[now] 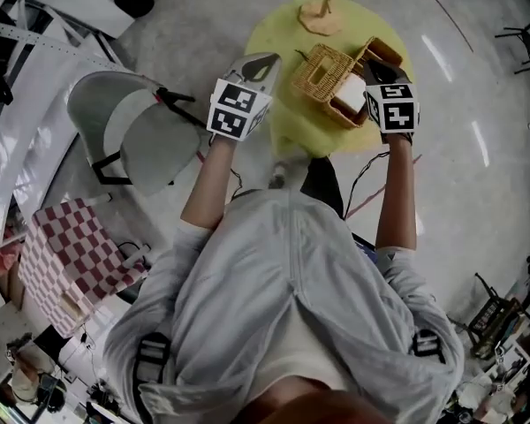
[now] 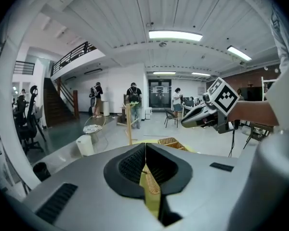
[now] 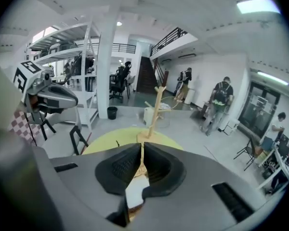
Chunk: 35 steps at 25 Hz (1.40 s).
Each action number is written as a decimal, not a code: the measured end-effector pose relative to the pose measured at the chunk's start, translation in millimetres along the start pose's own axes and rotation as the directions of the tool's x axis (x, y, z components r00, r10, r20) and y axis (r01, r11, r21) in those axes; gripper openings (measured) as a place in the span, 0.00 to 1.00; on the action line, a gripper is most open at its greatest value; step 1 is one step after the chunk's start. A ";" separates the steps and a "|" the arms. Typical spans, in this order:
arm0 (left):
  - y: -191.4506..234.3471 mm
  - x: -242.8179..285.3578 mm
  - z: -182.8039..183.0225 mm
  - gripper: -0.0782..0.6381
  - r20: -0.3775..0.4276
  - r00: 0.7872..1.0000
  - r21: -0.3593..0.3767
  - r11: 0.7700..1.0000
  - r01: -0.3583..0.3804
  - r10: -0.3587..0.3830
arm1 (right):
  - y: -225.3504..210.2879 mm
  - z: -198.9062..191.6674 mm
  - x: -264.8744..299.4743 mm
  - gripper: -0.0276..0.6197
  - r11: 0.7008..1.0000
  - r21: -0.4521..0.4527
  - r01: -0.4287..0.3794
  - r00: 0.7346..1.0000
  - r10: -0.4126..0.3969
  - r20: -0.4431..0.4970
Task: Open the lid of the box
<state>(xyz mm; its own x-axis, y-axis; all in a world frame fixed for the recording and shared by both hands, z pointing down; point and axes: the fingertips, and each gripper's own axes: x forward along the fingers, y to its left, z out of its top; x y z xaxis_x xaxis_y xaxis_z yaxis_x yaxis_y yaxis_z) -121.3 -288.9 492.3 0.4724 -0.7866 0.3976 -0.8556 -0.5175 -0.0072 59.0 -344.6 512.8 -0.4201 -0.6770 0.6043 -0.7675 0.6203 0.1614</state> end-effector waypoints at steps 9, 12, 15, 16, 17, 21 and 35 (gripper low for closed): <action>-30.0 6.7 79.4 0.15 0.143 0.984 0.085 0.992 0.098 -0.110 | -51.7 18.3 -128.3 0.08 0.969 0.071 0.237 0.956 -0.246 0.160; -44.3 2.4 98.4 0.15 0.176 0.975 0.112 0.986 0.120 -0.139 | -55.2 18.9 -163.8 0.08 0.954 0.096 0.283 0.936 -0.297 0.191; -62.7 -2.1 114.3 0.15 0.201 0.966 0.150 0.980 0.133 -0.162 | -54.2 18.0 -193.7 0.08 0.943 0.113 0.312 0.918 -0.330 0.219; -69.0 -3.8 120.4 0.15 0.211 0.963 0.165 0.977 0.135 -0.169 | -53.8 17.5 -202.6 0.08 0.940 0.124 0.318 0.913 -0.338 0.228; -75.3 -5.7 126.3 0.15 0.224 0.958 0.175 0.974 0.141 -0.179 | -53.1 16.8 -210.9 0.08 0.937 0.136 0.322 0.908 -0.347 0.236; -96.8 -14.5 143.4 0.15 0.268 0.938 0.197 0.965 0.172 -0.221 | -47.5 14.2 -238.6 0.08 0.922 0.189 0.339 0.885 -0.380 0.269; -119.0 -11.5 137.4 0.15 0.236 0.942 0.223 0.957 0.186 -0.238 | -55.4 10.2 -252.1 0.08 0.917 0.198 0.346 0.871 -0.393 0.294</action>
<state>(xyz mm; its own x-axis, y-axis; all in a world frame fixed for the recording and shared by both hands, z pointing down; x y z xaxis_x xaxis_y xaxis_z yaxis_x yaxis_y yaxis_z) 4.1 -264.5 362.5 0.6986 -0.6975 0.1594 -0.6839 -0.7164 -0.1378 202.5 -212.3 343.6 -0.2073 -0.9500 0.2334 -0.9452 0.2560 0.2028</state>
